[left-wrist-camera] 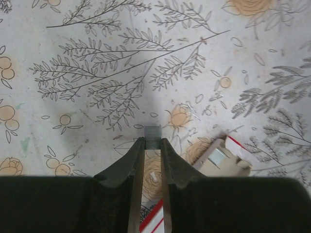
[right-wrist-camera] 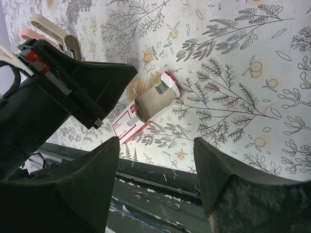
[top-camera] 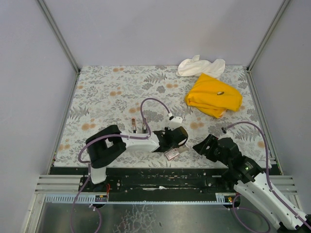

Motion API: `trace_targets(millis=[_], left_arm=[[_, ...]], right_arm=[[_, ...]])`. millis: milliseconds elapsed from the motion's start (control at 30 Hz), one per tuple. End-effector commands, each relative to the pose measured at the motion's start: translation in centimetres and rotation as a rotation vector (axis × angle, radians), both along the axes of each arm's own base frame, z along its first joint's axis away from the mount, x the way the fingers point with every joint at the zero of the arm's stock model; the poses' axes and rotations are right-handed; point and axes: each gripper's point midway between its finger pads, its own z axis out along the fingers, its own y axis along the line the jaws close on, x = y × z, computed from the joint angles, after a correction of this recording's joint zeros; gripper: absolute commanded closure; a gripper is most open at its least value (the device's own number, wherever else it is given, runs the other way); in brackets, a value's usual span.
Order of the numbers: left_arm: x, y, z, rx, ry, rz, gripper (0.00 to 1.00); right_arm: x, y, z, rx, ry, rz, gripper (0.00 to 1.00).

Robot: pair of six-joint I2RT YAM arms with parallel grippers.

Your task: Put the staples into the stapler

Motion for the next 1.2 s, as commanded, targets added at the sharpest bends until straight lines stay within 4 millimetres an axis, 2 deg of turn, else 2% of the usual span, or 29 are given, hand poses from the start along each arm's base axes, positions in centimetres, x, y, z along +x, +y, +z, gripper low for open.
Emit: trace_targets(millis=[0,200,367,533,600,700,800,967,1067,1167], left_arm=[[0.9,0.1,-0.2,-0.008,0.007,0.050,0.87],[0.6,0.0,-0.9,-0.012,0.038,0.042,0.76],[0.4,-0.3,-0.6,-0.031,0.051,0.031,0.57],[0.0,-1.0,2.0,-0.117,0.029,-0.005,0.52],[0.3,-0.2,3.7,-0.129,-0.013,0.000,0.42],[0.9,2.4,6.4,-0.139,-0.067,0.024,0.28],[2.0,6.0,9.3,-0.179,-0.105,0.073,0.18],[4.0,12.7,9.8,-0.230,-0.050,0.158,0.11],[4.7,16.4,9.5,-0.235,-0.050,0.231,0.07],[5.2,18.9,8.8,-0.266,-0.037,0.287,0.05]], right_arm=[[0.5,-0.4,0.0,-0.007,-0.010,-0.031,0.31],[0.5,-0.3,-0.2,-0.014,-0.002,-0.024,0.31],[0.5,-0.3,-0.5,-0.029,0.006,-0.020,0.31],[0.9,0.1,-0.4,-0.075,-0.016,0.037,0.30],[1.2,0.2,-0.2,-0.121,-0.026,0.073,0.29],[2.0,0.2,0.0,-0.216,-0.012,0.119,0.28],[3.1,0.9,0.9,-0.269,-0.007,0.168,0.27],[5.9,3.6,2.4,-0.236,-0.024,0.187,0.29],[7.3,4.2,2.1,-0.266,0.018,0.155,0.32],[8.3,5.0,1.7,-0.318,0.054,0.147,0.34]])
